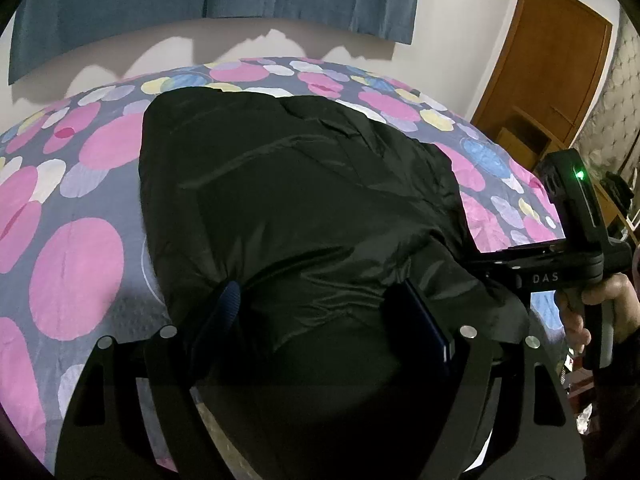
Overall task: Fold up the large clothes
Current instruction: 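Hold the jacket bundle with both tools and press its folded edge flat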
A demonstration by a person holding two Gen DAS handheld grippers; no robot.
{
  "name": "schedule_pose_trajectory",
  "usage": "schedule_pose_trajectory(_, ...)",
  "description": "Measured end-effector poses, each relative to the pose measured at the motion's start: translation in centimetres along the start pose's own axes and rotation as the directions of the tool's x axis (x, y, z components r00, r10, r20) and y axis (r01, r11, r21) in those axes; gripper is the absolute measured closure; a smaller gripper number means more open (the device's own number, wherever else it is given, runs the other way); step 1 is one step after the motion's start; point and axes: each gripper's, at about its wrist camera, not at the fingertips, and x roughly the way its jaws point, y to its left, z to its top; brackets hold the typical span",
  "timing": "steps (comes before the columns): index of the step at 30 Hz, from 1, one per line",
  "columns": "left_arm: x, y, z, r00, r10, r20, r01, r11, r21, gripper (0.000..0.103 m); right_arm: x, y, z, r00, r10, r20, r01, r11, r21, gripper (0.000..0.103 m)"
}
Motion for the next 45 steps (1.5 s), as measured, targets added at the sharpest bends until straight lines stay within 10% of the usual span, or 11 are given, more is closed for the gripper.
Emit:
schedule_pose_trajectory(31, 0.0, -0.5, 0.5, 0.999, 0.041, -0.016, -0.041, 0.999, 0.005, 0.023, -0.2, -0.3, -0.5, 0.999, 0.004, 0.051, -0.006, 0.999, 0.036, 0.068)
schedule_pose_trajectory(45, -5.4, 4.6, -0.1, 0.994, 0.025, 0.109, -0.007, 0.986, -0.164, 0.011, -2.7, 0.4, -0.8, 0.993, 0.039, 0.111, -0.044, 0.998, 0.039, 0.045)
